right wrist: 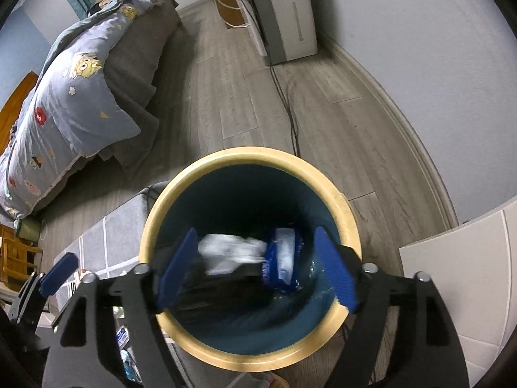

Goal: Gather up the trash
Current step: 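Open both tools to drop the items into the bin and withdraw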

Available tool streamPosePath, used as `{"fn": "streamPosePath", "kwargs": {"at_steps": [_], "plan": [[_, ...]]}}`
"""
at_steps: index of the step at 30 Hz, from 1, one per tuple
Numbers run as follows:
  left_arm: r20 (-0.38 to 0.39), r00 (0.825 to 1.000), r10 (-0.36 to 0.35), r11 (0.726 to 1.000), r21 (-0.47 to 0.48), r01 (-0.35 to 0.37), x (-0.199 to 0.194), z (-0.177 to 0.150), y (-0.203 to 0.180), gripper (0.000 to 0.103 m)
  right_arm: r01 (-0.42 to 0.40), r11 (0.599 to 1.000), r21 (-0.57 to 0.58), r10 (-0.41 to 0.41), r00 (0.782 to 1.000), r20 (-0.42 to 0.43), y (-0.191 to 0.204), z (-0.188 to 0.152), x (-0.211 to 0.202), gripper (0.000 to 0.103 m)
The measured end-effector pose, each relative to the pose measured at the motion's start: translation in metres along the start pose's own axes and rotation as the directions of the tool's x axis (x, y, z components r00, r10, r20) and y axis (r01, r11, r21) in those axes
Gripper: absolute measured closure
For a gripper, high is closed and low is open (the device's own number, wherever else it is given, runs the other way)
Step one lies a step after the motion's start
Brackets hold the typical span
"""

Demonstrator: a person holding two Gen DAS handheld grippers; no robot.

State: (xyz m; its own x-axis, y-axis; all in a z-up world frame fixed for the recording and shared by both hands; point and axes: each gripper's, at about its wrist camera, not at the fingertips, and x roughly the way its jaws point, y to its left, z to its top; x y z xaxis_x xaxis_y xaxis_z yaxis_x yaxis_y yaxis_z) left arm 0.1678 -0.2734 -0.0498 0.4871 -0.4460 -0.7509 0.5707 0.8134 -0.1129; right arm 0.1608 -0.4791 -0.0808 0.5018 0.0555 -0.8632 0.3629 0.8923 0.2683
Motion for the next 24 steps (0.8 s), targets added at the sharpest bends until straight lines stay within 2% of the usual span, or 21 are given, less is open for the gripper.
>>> {"fn": "streamPosePath", "kwargs": {"at_steps": [3, 7, 9, 12, 19, 24], "plan": [[0.009, 1.000, 0.010, 1.000, 0.002, -0.010, -0.006, -0.004, 0.002, 0.030, 0.006, 1.000, 0.006, -0.006, 1.000, 0.002, 0.001, 0.000, -0.001, 0.019], [0.014, 0.999, 0.050, 0.999, -0.020, -0.050, -0.013, -0.012, 0.014, 0.019, 0.014, 1.000, -0.006, -0.014, 1.000, 0.018, 0.007, 0.001, -0.006, 0.006], [0.013, 0.997, 0.075, 0.996, -0.041, -0.074, -0.017, -0.016, 0.021, 0.012, 0.022, 1.000, -0.017, -0.022, 0.999, 0.024, 0.011, 0.001, -0.009, 0.006], [0.018, 0.993, 0.120, 0.991, -0.067, -0.118, -0.030, -0.021, 0.034, 0.010, 0.031, 0.999, -0.029, -0.031, 0.999, 0.022, 0.019, -0.001, -0.012, 0.006], [0.029, 0.969, 0.245, 0.968, -0.067, -0.243, -0.085, -0.039, 0.076, 0.009, 0.025, 0.996, -0.085, -0.022, 0.999, 0.030, 0.051, -0.006, -0.023, 0.006], [0.028, 0.951, 0.308, 0.944, -0.137, -0.301, -0.134, -0.058, 0.117, 0.007, -0.015, 0.986, -0.165, 0.018, 1.000, 0.017, 0.089, -0.016, -0.029, 0.006]]}}
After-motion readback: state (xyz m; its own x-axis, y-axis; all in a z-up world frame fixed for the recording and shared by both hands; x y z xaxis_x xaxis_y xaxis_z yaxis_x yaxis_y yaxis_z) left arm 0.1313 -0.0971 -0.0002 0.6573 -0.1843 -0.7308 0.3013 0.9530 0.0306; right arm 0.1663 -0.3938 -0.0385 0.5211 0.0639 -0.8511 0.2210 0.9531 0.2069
